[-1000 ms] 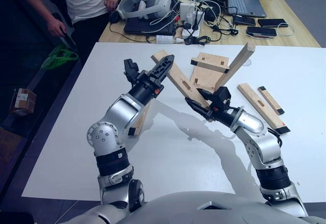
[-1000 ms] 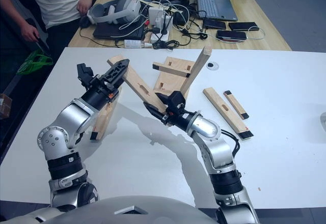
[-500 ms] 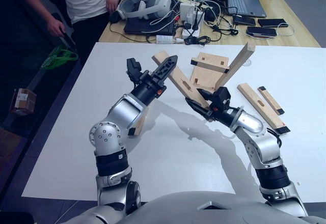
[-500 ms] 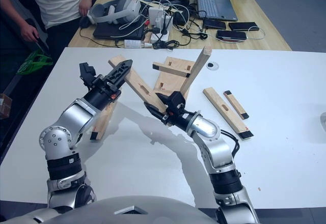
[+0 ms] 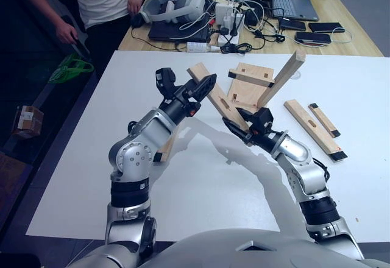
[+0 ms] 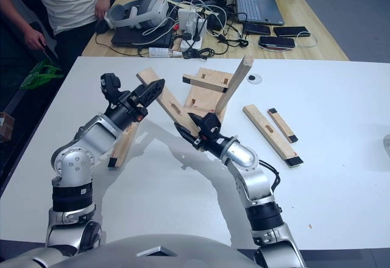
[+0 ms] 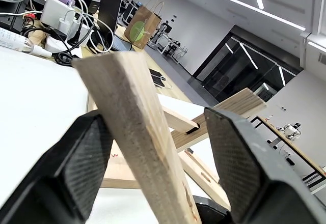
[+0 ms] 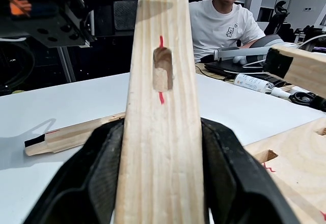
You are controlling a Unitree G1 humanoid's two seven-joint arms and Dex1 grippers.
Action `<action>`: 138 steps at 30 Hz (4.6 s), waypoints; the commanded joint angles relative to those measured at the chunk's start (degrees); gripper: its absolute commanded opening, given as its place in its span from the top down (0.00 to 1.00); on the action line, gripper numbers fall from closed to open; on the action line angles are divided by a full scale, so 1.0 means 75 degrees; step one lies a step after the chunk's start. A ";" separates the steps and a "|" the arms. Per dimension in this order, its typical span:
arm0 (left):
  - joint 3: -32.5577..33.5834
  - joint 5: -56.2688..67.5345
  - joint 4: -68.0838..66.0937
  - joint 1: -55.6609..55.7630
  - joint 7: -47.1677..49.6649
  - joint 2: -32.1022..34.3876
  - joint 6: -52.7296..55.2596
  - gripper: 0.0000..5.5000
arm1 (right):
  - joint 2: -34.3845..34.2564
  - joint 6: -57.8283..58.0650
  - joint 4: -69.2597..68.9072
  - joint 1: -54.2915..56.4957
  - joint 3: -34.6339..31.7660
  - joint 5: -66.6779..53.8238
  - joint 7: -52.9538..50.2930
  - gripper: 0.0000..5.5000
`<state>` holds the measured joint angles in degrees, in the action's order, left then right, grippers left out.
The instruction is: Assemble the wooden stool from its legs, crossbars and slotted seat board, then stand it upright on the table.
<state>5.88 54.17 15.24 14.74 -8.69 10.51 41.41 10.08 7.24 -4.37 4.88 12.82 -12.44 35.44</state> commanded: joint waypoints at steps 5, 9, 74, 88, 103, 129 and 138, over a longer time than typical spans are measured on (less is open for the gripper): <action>0.0166 -0.0843 -0.0199 0.0058 0.0095 0.0515 0.0051 0.46 | 0.0183 -0.0125 0.0183 -0.0035 -0.0259 0.0157 -0.0186 0.63; 0.0211 -0.2865 -0.0646 0.0514 0.0369 0.1077 -0.1479 0.46 | 0.0491 -0.0068 0.0172 -0.0222 -0.0510 0.0134 -0.0171 0.63; 0.0518 -0.8114 -0.3744 0.0556 0.1122 0.1366 -0.5153 0.43 | 0.0821 -0.0040 -0.0054 -0.0825 -0.0223 0.0290 0.0098 0.63; 0.2319 -0.6193 -1.1643 0.4692 0.1215 0.2641 -0.6159 0.41 | 0.0790 -0.0045 0.0090 -0.0619 -0.0212 0.0303 0.0192 0.77; -0.0272 -0.7060 0.1418 -0.4735 0.0808 0.0367 -0.5771 0.41 | -0.0403 0.0110 -0.3007 -0.2730 -0.3030 -0.0382 -0.2962 0.97; -0.1965 -0.7992 0.1494 -0.3084 0.1061 -0.0677 -0.3582 0.41 | -0.0247 -0.0333 -0.2386 -0.2966 -0.1188 0.0493 -0.2516 0.70; -0.2050 -0.7955 0.1206 -0.3354 0.0731 -0.0576 -0.3891 0.23 | 0.0239 0.0227 -0.1649 -0.2911 -0.0817 0.0415 -0.1747 0.43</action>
<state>-9.30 -4.96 25.46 -10.48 -3.22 6.23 11.58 10.71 7.59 -18.06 -17.64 6.15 -9.22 21.25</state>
